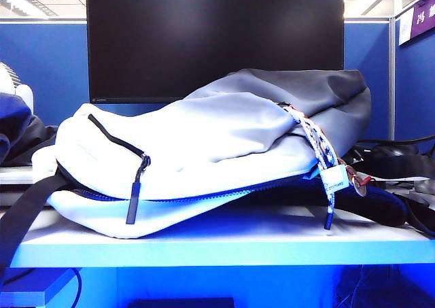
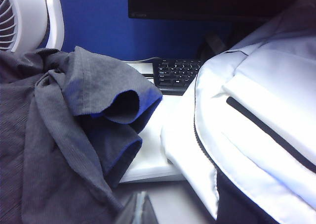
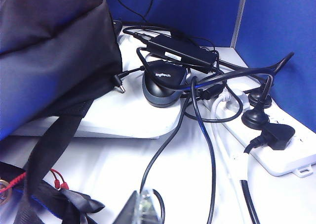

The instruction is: Take the gray clothes out of the backpack.

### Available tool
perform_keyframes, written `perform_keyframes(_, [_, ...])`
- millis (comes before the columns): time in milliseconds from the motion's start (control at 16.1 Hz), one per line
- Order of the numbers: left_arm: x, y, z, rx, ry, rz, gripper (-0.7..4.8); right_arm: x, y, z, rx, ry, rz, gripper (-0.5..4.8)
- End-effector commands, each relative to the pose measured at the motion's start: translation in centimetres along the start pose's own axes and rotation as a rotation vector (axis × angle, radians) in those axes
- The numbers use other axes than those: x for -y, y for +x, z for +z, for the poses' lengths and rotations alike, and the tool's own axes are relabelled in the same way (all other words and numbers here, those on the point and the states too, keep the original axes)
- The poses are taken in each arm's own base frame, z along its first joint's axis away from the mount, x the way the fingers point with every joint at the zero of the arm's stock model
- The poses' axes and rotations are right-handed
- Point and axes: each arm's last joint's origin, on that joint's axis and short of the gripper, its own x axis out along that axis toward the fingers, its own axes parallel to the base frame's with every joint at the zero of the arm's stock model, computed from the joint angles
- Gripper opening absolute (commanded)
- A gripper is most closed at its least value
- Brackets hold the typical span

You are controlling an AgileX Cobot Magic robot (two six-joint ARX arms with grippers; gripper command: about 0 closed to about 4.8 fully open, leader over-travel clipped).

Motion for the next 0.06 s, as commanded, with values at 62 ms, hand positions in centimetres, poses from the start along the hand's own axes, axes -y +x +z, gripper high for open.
perform_keyframes(62, [-0.01,-0.02,0.11,0.011,0.007,0.002,-0.05,-0.01,0.06,-0.11,0.009,-0.003,0.002,-0.07])
